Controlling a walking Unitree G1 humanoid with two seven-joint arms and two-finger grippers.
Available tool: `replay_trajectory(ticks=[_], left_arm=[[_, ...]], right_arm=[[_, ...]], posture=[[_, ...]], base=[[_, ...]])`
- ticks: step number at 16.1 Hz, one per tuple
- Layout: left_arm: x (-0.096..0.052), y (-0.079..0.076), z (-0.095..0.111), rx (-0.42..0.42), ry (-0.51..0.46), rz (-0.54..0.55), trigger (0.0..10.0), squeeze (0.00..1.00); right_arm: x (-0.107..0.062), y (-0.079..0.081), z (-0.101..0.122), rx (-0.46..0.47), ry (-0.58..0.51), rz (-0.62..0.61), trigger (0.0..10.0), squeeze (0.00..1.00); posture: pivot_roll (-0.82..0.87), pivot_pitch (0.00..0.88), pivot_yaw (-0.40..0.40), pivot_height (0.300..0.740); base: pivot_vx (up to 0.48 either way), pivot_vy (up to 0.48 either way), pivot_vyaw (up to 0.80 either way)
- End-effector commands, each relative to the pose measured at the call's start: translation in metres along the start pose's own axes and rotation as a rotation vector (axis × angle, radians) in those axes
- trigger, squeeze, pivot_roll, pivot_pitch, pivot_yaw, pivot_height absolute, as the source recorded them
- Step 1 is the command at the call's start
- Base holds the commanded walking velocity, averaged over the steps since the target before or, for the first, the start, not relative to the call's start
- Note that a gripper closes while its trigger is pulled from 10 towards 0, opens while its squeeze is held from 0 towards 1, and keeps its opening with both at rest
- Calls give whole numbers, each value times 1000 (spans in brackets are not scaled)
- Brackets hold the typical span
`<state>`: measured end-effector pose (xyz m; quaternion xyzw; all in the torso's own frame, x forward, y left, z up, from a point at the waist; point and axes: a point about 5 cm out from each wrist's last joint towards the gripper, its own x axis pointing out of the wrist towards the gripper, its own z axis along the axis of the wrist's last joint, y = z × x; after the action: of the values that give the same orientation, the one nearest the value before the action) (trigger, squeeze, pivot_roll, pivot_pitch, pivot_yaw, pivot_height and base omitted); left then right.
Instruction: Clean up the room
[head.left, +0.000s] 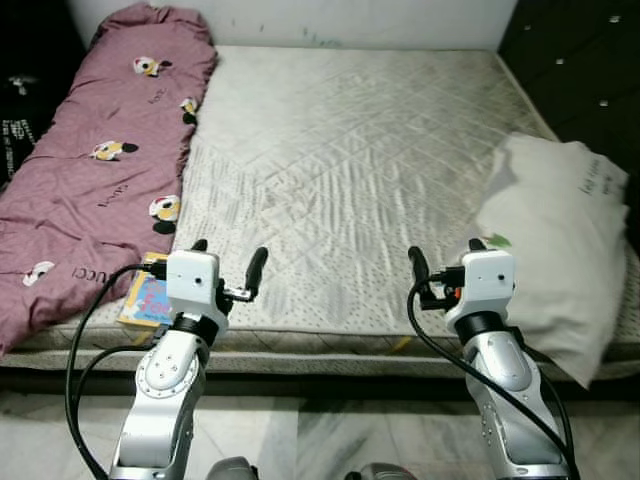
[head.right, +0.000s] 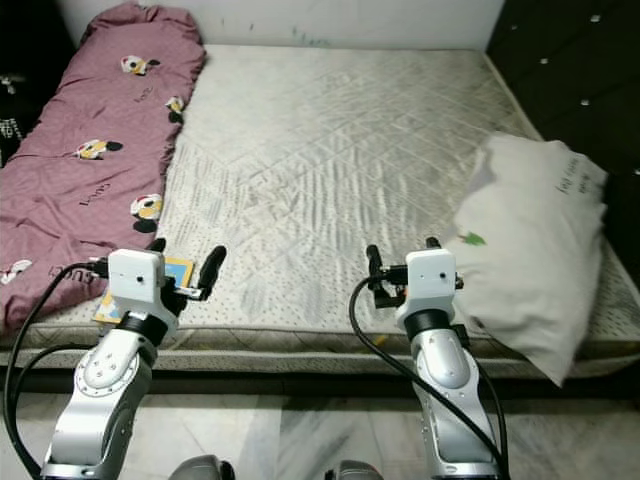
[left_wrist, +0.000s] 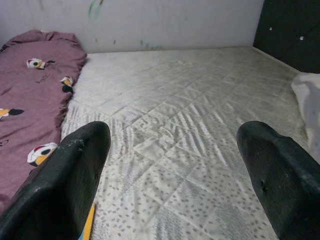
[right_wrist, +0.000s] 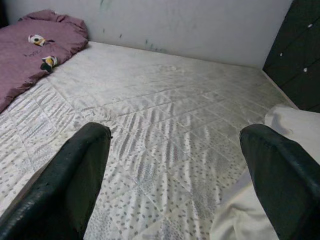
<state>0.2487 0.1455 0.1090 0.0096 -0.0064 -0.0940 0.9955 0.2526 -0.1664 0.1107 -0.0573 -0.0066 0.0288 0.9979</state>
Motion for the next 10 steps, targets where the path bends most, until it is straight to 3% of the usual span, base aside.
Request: replay_trajectory(ticks=[1, 10], left_arm=[[-1, 1, 2, 3, -8, -4, 10000, 0], [1, 3, 1, 22, 3, 26, 10000, 0]], right_arm=[[1, 0, 2, -8, -9, 4, 10000, 0], [3, -1, 3, -14, -15, 9, 10000, 0]], posture=[[-52, 84, -14, 740], [-47, 74, -14, 740]], base=[[326, 0, 0], [30, 0, 0]])
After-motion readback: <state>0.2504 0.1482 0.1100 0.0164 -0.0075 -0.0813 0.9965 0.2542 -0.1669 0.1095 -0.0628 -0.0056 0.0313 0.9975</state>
